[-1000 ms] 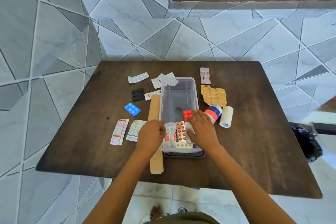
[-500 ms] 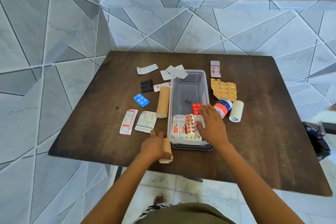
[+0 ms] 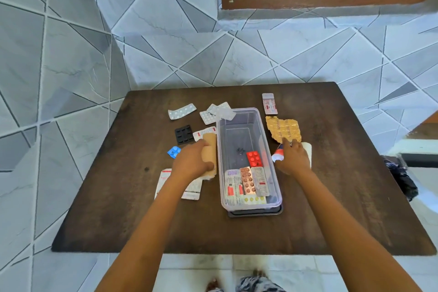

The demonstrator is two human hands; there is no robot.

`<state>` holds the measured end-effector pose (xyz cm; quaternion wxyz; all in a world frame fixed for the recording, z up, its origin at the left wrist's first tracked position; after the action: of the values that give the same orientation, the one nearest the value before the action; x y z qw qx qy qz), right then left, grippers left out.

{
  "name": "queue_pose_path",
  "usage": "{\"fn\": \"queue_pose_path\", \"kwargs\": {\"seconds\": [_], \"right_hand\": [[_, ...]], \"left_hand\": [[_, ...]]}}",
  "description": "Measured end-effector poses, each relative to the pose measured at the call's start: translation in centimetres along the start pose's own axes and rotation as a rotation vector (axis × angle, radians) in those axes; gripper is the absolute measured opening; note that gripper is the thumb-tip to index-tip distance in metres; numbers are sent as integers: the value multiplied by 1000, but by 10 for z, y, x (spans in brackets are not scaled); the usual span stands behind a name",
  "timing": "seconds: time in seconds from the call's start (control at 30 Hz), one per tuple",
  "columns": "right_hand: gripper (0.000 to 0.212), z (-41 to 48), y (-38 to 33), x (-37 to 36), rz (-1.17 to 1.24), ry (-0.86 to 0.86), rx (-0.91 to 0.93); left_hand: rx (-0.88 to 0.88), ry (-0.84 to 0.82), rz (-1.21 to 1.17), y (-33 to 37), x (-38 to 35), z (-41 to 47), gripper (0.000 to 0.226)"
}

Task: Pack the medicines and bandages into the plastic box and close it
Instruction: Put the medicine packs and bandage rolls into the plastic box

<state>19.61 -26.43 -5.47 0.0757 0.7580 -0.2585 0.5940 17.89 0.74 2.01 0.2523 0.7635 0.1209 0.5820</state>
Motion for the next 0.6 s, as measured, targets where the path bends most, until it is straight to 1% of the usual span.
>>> {"fn": "queue_pose_path", "kwargs": {"seconds": [0.1, 0.17, 0.23, 0.3, 0.37, 0.47, 0.53, 0.6], "right_hand": [[61, 9, -2, 15, -16, 46, 4], [61, 12, 1, 27, 94, 64, -35], [64, 11, -3, 45, 241, 128, -36], [65, 12, -14, 64, 322, 208, 12], [60, 14, -35, 76, 341, 242, 87], [50, 23, -74, 78, 398, 214, 206], [50, 26, -99, 73, 407, 200, 265], [54, 33, -116, 59, 373, 168, 268]], "left_hand": [[-98, 8, -43, 28, -2, 18, 57], [-113, 27, -29, 38, -6, 33, 55], [-89, 45, -20, 42, -10, 46, 56], [-80, 60, -20, 47, -13, 62, 56], [-100, 76, 25, 52, -13, 78, 50], [-102, 69, 135, 54, -13, 108, 38], [-91, 47, 202, 51, -14, 125, 32], [-87, 20, 240, 47, -17, 138, 30]]}}
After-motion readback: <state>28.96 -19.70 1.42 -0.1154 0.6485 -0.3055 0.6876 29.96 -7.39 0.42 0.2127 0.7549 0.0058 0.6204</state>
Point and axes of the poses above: each hand's wrist, its own z-axis towards the middle knuckle, its own x-axis out of the back of the hand, y = z × x, the point moved 7 cm from there along z, towards the middle knuckle, and after that the axes turned 12 degrees about -x, right-handed, at the moved point
